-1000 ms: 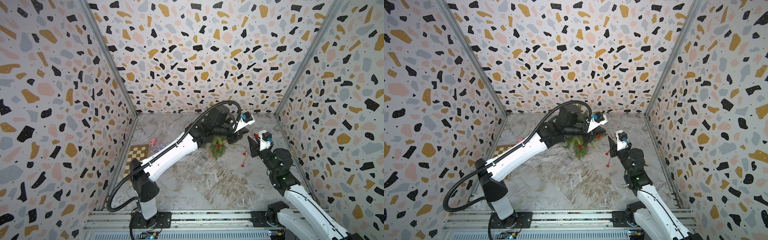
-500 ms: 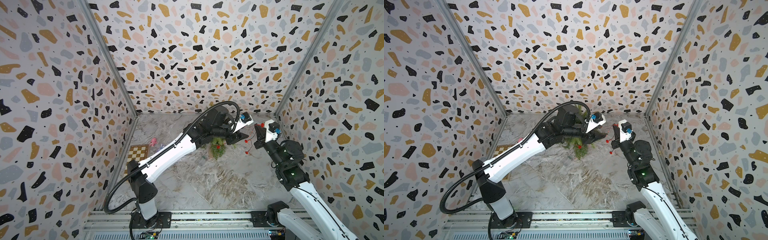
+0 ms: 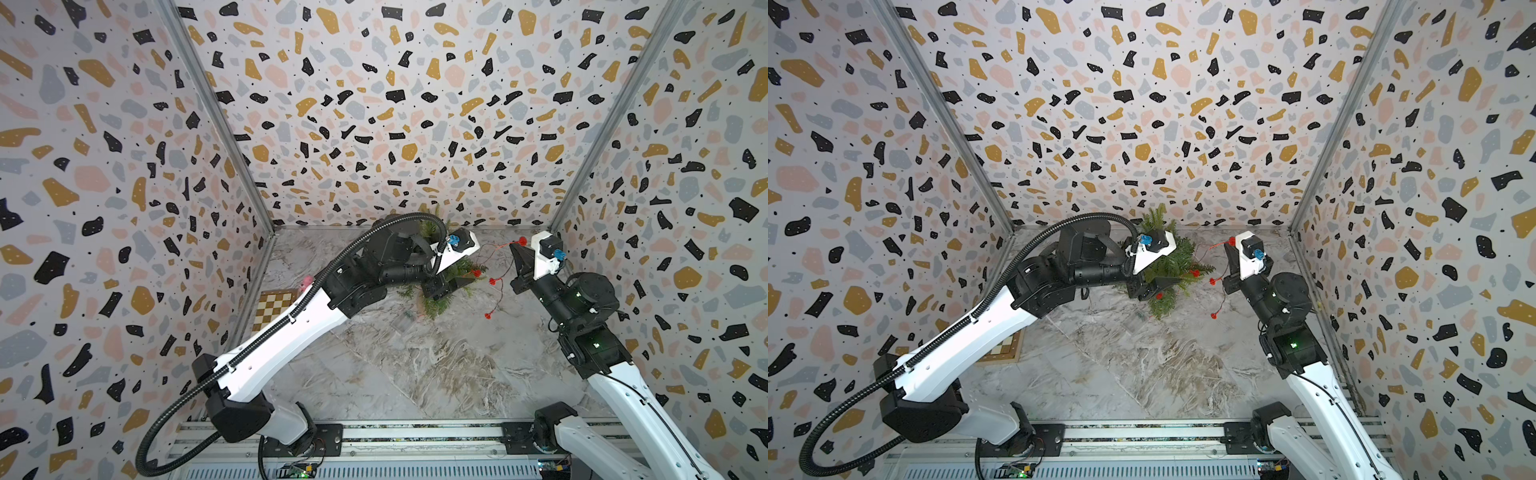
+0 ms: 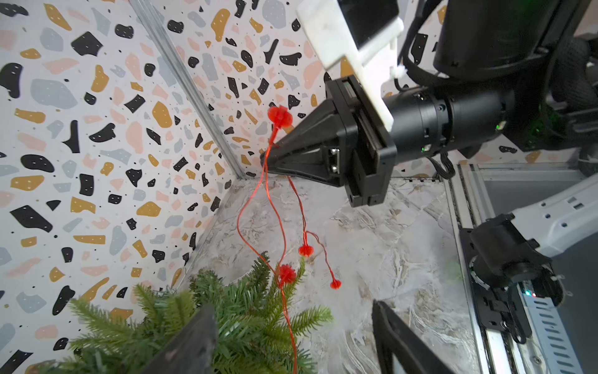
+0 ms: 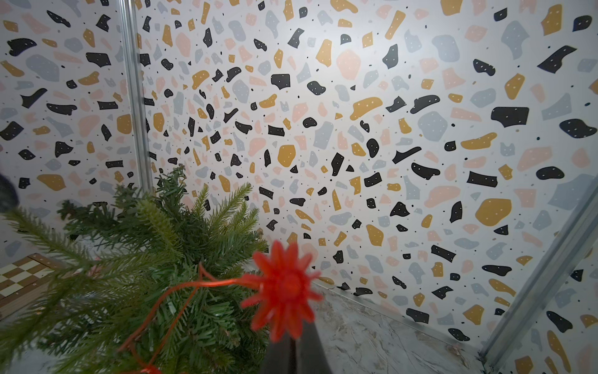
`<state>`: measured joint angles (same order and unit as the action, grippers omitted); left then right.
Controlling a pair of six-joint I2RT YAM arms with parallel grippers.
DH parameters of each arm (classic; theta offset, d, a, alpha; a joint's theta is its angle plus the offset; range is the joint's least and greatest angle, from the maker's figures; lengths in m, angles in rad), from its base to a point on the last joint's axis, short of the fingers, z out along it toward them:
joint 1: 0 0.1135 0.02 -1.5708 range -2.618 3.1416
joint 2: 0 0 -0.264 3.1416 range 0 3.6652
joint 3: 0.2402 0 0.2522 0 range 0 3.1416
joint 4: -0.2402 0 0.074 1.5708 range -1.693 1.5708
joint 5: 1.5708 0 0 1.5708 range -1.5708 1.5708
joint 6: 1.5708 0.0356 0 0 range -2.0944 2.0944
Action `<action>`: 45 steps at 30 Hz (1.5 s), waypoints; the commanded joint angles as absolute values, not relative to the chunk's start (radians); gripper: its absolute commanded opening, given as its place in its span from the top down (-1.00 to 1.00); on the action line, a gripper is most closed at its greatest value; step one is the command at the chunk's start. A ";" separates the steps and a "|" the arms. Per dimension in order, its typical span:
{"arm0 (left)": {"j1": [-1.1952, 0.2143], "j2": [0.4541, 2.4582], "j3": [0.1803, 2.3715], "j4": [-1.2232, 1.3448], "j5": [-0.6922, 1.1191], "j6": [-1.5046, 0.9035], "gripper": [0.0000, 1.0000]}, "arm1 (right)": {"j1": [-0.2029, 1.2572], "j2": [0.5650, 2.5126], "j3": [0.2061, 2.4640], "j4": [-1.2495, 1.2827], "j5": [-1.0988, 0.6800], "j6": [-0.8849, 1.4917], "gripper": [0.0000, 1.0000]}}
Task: Remove string lights from the small christmas tree
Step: Remove the light string from the Christmas tree.
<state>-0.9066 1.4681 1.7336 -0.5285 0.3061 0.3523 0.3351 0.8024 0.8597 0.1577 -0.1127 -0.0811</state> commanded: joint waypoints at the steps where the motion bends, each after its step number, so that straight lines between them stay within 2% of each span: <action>1: -0.913 1.478 1.710 -0.584 0.327 0.376 -0.49 | 0.342 0.796 0.911 0.137 -0.123 -0.095 1.00; 12: -0.914 1.600 1.820 -0.634 0.314 0.393 -0.45 | 0.365 0.805 0.949 0.137 -0.127 -0.093 1.00; 14: -0.914 1.620 1.838 -0.637 0.299 0.381 -0.35 | 0.368 0.806 0.954 0.137 -0.124 -0.095 1.00; 18: -0.913 1.662 1.891 -0.663 0.249 0.363 -0.01 | 0.371 0.802 0.960 0.143 -0.118 -0.095 1.00; 20: -0.913 1.677 1.904 -0.666 0.260 0.366 0.10 | 0.373 0.804 0.963 0.143 -0.117 -0.097 1.00; 37: -0.914 1.747 1.904 -0.639 0.141 0.378 0.25 | 0.380 0.792 0.943 0.156 -0.116 -0.091 1.00; 42: -0.914 1.755 1.900 -0.644 0.120 0.380 0.24 | 0.380 0.789 0.944 0.157 -0.116 -0.089 1.00; 45: -0.914 1.755 1.895 -0.648 0.110 0.382 0.39 | 0.380 0.787 0.944 0.157 -0.115 -0.091 1.00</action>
<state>-0.9066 1.7557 1.8851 -0.6655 0.1329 0.3763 0.3752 0.8093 0.9218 0.1276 -0.1192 -0.0910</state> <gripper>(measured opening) 0.317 0.042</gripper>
